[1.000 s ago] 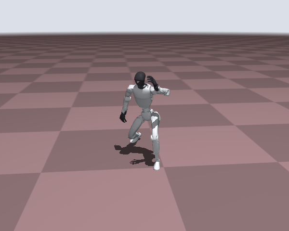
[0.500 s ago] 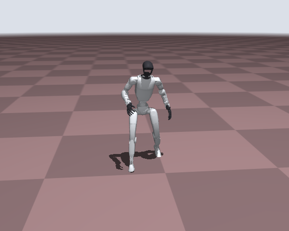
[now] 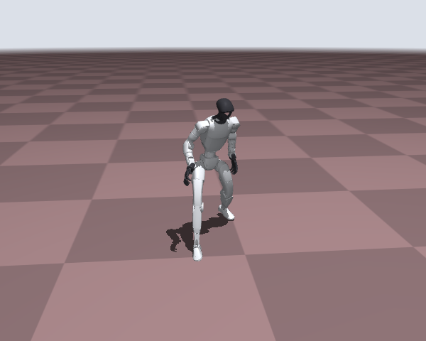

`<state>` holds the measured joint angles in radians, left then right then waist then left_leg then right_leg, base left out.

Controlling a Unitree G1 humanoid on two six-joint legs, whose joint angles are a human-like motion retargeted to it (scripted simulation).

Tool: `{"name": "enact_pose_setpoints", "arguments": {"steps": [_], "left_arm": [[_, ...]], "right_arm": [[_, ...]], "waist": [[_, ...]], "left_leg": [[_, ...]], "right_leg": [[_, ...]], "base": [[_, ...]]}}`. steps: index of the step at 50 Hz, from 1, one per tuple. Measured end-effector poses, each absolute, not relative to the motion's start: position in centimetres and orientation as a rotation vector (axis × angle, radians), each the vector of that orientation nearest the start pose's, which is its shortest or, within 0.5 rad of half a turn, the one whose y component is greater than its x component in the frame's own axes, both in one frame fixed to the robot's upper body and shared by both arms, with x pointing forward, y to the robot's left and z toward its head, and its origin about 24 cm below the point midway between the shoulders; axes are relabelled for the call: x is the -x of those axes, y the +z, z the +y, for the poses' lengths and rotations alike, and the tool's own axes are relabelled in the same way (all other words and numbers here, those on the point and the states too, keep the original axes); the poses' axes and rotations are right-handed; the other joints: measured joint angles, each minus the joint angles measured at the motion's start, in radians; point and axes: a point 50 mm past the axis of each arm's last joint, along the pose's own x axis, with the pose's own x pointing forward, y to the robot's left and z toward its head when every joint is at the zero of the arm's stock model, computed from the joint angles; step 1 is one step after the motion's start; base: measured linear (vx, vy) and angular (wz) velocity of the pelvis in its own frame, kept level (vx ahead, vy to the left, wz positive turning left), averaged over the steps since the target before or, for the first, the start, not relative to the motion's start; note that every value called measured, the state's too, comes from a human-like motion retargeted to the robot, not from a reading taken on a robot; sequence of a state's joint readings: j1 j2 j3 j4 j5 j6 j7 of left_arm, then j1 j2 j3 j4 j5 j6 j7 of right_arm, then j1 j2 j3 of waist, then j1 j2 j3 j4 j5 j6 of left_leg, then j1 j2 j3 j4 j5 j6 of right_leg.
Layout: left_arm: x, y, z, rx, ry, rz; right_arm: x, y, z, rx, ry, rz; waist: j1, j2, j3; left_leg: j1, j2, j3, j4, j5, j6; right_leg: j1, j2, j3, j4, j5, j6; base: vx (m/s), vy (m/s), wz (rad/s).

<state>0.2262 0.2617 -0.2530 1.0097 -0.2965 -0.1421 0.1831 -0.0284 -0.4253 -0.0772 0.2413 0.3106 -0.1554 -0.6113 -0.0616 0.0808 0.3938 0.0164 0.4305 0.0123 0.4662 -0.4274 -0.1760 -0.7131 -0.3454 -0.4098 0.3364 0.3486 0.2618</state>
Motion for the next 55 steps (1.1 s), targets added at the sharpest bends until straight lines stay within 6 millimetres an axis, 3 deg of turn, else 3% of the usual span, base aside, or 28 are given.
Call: {"name": "enact_pose_setpoints", "arguments": {"steps": [5, 8, 12, 15, 17, 18, 20, 22, 25, 27, 29, 31, 33, 35, 37, 38, 40, 41, 43, 45, 46, 47, 48, 49, 50, 51, 53, 55], "left_arm": [[-2.0, -15.4, 22.5, -0.143, 0.255, 1.115], [-2.8, -14.7, 22.7, -0.133, 0.323, 1.033], [-7.7, -12.4, 23.4, -0.124, 0.444, 0.784], [-12.4, -8.9, 23.5, -0.072, 0.471, 0.529], [-14.7, -6.6, 23.1, -0.057, 0.438, 0.399], [-15.7, -5.7, 22.5, -0.029, 0.393, 0.354], [-16.4, -4.5, 22.1, -0.018, 0.351, 0.299], [-16.8, -4.9, 21.6, -0.009, 0.310, 0.318], [-14.8, -7.3, 22.6, -0.052, 0.288, 0.477], [-11.4, -9.4, 23.9, -0.085, 0.324, 0.626], [-8.6, -11.2, 24.5, -0.093, 0.353, 0.771], [-6.6, -12.5, 24.9, -0.074, 0.421, 0.873], [-4.0, -13.7, 24.8, -0.063, 0.494, 0.982], [-2.7, -14.9, 23.9, -0.067, 0.576, 1.066], [-3.6, -15.7, 22.2, -0.114, 0.596, 1.106], [-5.2, -15.9, 21.4, -0.151, 0.600, 1.088], [-9.8, -15.4, 20.2, -0.207, 0.600, 1.004], [-12.3, -14.9, 20.2, -0.200, 0.614, 0.959], [-17.8, -13.1, 20.2, -0.121, 0.647, 0.868], [-24.6, -9.3, 20.6, 0.009, 0.734, 0.745], [-28.7, -6.0, 20.7, 0.096, 0.714, 0.610], [-33.1, -1.3, 20.3, 0.166, 0.653, 0.440], [-37.9, 6.1, 19.1, 0.194, 0.530, 0.202], [-40.7, 13.5, 17.7, 0.187, 0.417, -0.027], [-41.8, 20.7, 16.2, 0.159, 0.312, -0.251], [-41.5, 28.2, 13.9, 0.116, 0.206, -0.474], [-36.9, 41.1, 9.7, 0.097, 0.055, -0.908], [-30.0, 49.7, 7.4, 0.117, -0.020, -1.245]], "right_arm": [[-21.4, 3.3, -31.1, 0.359, -0.769, 0.050], [-21.6, 3.6, -30.9, 0.405, -0.779, 0.028], [-22.6, 5.9, -29.4, 0.396, -0.757, -0.106], [-23.0, 8.9, -28.3, 0.392, -0.716, -0.258], [-22.8, 10.9, -29.4, 0.689, -0.815, -0.296], [-23.4, 12.0, -28.4, 0.615, -0.696, -0.340], [-23.5, 15.2, -27.9, 0.461, -0.704, -0.526], [-24.9, 18.1, -27.2, 0.511, -0.653, -0.617], [-26.4, 22.8, -28.1, 0.787, -0.735, -0.700], [-25.5, 25.8, -27.3, 0.613, -0.750, -0.908], [-25.1, 28.7, -27.7, 0.818, -0.742, -0.958], [-24.3, 31.6, -27.6, 0.901, -0.727, -1.050], [-23.9, 33.0, -28.3, 0.998, -0.752, -1.061], [-24.1, 32.3, -29.4, 1.018, -0.788, -1.021], [-25.0, 28.7, -30.9, 1.084, -0.778, -0.849], [-25.2, 26.0, -31.0, 1.027, -0.732, -0.773], [-24.6, 19.0, -31.3, 0.969, -0.636, -0.550], [-23.4, 14.4, -31.5, 0.981, -0.582, -0.380], [-18.7, 5.2, -31.8, 1.001, -0.481, 0.003], [-11.1, -2.4, -32.1, 0.987, -0.439, 0.418], [-6.8, -5.1, -32.1, 0.893, -0.444, 0.635], [-3.0, -7.3, -31.6, 0.767, -0.443, 0.827], [-0.7, -9.2, -30.3, 0.594, -0.423, 0.974], [2.0, -10.7, -28.9, 0.477, -0.364, 1.111], [4.9, -11.7, -27.5, 0.384, -0.288, 1.245], [7.0, -12.6, -25.6, 0.310, -0.102, 1.362], [10.4, -13.3, -22.2, 0.203, 0.362, 1.546], [13.0, -13.0, -20.8, 0.213, 0.790, 1.675]], "waist": [[0.045, 0.033, -0.037], [0.054, 0.038, -0.028], [0.052, 0.029, 0.010], [0.043, 0.046, 0.026], [0.034, 0.063, 0.010], [0.031, 0.079, -0.002], [0.038, 0.101, -0.028], [0.055, 0.124, -0.041], [0.080, 0.120, -0.026], [0.050, 0.096, 0.005], [0.053, 0.085, 0.060], [0.074, 0.107, 0.107], [0.073, 0.122, 0.125], [0.047, 0.136, 0.126], [-0.006, 0.145, 0.125], [-0.033, 0.152, 0.122], [-0.090, 0.161, 0.104], [-0.130, 0.157, 0.068], [-0.228, 0.137, 0.000], [-0.343, 0.101, -0.065], [-0.395, 0.058, -0.084], [-0.431, 0.013, -0.085], [-0.435, -0.032, -0.050], [-0.430, -0.056, -0.044], [-0.419, -0.070, -0.052], [-0.380, -0.079, -0.056], [-0.282, -0.076, -0.056], [-0.171, -0.058, -0.051]], "left_leg": [[0.089, -0.011, 0.068, -0.089, -0.031, -0.006], [0.102, -0.029, 0.053, -0.078, -0.065, -0.008], [0.117, -0.072, 0.031, -0.085, -0.051, 0.008], [0.160, -0.086, 0.016, -0.172, -0.001, -0.006], [0.170, -0.092, 0.000, -0.225, 0.032, 0.006], [0.167, -0.088, -0.008, -0.244, 0.041, 0.003], [0.167, -0.063, -0.013, -0.270, 0.039, -0.019], [0.134, -0.040, -0.014, -0.262, 0.036, -0.002], [0.061, -0.014, -0.021, -0.132, -0.023, 0.009], [-0.076, -0.022, -0.083, 0.141, -0.107, 0.019], [-0.166, -0.057, -0.102, 0.329, -0.142, 0.073], [-0.269, -0.011, -0.097, 0.491, -0.187, 0.089], [-0.328, 0.042, -0.090, 0.587, -0.261, 0.100], [-0.352, 0.078, -0.086, 0.638, -0.335, 0.109], [-0.346, 0.107, -0.068, 0.665, -0.345, 0.113], [-0.327, 0.129, -0.045, 0.654, -0.332, 0.101], [-0.227, 0.171, 0.029, 0.547, -0.274, 0.063], [-0.163, 0.169, 0.070, 0.446, -0.204, 0.040], [-0.036, 0.130, 0.125, 0.225, 0.005, 0.000], [0.048, 0.036, 0.111, 0.016, 0.292, -0.030], [0.085, -0.023, 0.091, -0.074, 0.391, -0.062], [0.111, -0.080, 0.082, -0.147, 0.461, -0.084], [0.114, -0.135, 0.092, -0.188, 0.473, -0.085], [0.100, -0.166, 0.121, -0.225, 0.475, -0.085], [0.077, -0.185, 0.158, -0.259, 0.471, -0.085], [0.045, -0.212, 0.212, -0.298, 0.473, -0.062], [-0.030, -0.261, 0.304, -0.374, 0.480, -0.022], [-0.106, -0.305, 0.354, -0.441, 0.468, 0.003]], "right_leg": [[0.022, -0.021, 0.004, -0.007, 0.023, 0.000], [0.039, -0.043, 0.010, -0.012, 0.036, 0.000], [0.114, -0.070, 0.011, -0.095, 0.028, 0.000], [0.194, -0.070, -0.012, -0.168, -0.065, 0.000], [0.223, -0.081, -0.043, -0.190, -0.103, 0.000], [0.227, -0.082, -0.057, -0.191, -0.108, 0.000], [0.169, -0.095, -0.057, -0.041, -0.288, 0.000], [0.119, -0.040, 0.025, -0.002, -0.118, 0.000], [0.036, 0.025, 0.137, 0.163, -0.124, 0.000], [-0.028, -0.034, 0.158, 0.333, -0.204, 0.000], [-0.089, -0.071, 0.225, 0.415, -0.222, -0.014], [-0.192, -0.044, 0.252, 0.514, -0.230, -0.032], [-0.290, -0.029, 0.264, 0.620, -0.258, -0.017], [-0.368, -0.016, 0.276, 0.705, -0.296, -0.004], [-0.406, 0.002, 0.283, 0.760, -0.320, -0.003], [-0.406, 0.022, 0.276, 0.765, -0.323, -0.001], [-0.353, 0.073, 0.236, 0.718, -0.319, 0.000], [-0.305, 0.096, 0.209, 0.653, -0.302, 0.000], [-0.173, 0.128, 0.169, 0.480, -0.250, 0.000], [0.020, 0.130, 0.153, 0.209, -0.137, 0.000], [0.127, 0.115, 0.136, 0.084, -0.070, 0.000], [0.227, 0.105, 0.127, -0.040, -0.004, 0.000], [0.315, 0.106, 0.130, -0.161, 0.058, 0.000], [0.377, 0.124, 0.135, -0.228, 0.070, 0.000], [0.427, 0.152, 0.141, -0.269, 0.057, 0.000], [0.454, 0.169, 0.156, -0.251, 0.011, 0.000], [0.491, 0.200, 0.164, -0.170, -0.082, 0.000], [0.540, 0.198, 0.135, -0.060, -0.168, 0.000]], "base": [[-0.03, 0.12, 0.07], [-0.06, 0.16, 0.14], [-0.05, 0.13, 0.35], [-0.03, 0.12, 0.45], [-0.03, 0.13, 0.50], [-0.02, 0.10, 0.39], [0.00, 0.03, 0.12], [-0.10, -0.08, -0.21], [0.00, -0.12, -0.16], [0.09, 0.00, 0.59], [-0.06, 0.06, 0.13], [-0.14, -0.09, -0.57], [-0.01, -0.09, -0.54], [0.10, -0.08, -0.54], [0.20, -0.09, -0.67], [0.27, -0.14, -0.90], [0.35, -0.21, -1.03], [0.41, -0.26, -0.84], [0.44, -0.24, -0.28], [0.41, -0.17, 0.55], [0.32, -0.20, 0.83], [0.18, -0.21, 0.62], [0.06, -0.17, 0.17], [0.00, -0.16, -0.24], [0.01, -0.08, -0.72], [0.00, 0.03, -1.18], [-0.04, 0.20, -2.02], [-0.02, 0.30, -2.71]]}}
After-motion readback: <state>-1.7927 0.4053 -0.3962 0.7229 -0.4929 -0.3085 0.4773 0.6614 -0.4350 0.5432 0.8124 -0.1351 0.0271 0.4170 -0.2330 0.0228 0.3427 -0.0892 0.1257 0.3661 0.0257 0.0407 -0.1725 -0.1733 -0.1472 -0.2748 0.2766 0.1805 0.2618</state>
